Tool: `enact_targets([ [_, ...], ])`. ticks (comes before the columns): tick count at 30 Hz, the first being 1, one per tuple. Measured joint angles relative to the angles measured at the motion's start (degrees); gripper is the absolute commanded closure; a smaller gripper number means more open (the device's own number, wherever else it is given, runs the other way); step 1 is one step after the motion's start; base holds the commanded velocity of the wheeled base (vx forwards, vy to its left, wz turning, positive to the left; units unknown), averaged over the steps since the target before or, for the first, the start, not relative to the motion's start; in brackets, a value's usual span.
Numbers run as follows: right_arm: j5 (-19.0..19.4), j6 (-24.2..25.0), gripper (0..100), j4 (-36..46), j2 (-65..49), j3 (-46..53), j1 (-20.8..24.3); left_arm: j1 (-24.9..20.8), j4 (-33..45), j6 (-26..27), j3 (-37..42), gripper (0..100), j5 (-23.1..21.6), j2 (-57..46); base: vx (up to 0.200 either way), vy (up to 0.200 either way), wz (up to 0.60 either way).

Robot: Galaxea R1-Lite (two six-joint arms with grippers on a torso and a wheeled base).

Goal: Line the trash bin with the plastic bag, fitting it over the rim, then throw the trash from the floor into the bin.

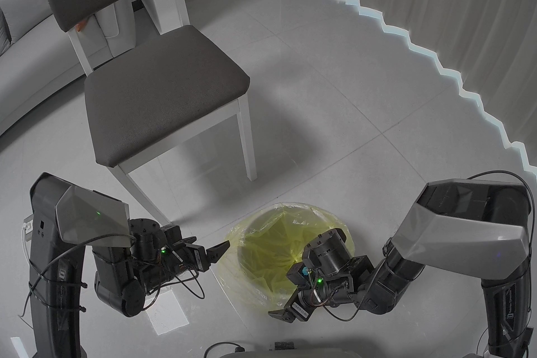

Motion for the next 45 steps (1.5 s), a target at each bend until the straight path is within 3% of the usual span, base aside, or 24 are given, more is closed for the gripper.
enact_targets([
  [17,-1.1,0.0,0,1.5,4.4,-3.0,0.5,-1.5,0.0,0.0,-0.4,0,0.2,0.5,0.0,0.0,0.0],
  [29,-1.2,0.5,0,1.8,-8.1,4.1,-0.5,-2.2,0.0,0.0,-0.5,0,0.2,0.4,0.0,0.0,0.0],
  [35,-1.2,0.4,0,1.9,-14.6,7.9,-7.5,-2.5,0.0,0.0,-0.2,0,0.3,0.0,0.0,0.0,0.0],
  [45,-1.3,-3.1,0,4.7,-17.0,9.5,-26.7,-2.7,0.0,0.0,0.9,0,0.7,-1.9,0.0,0.0,0.0],
])
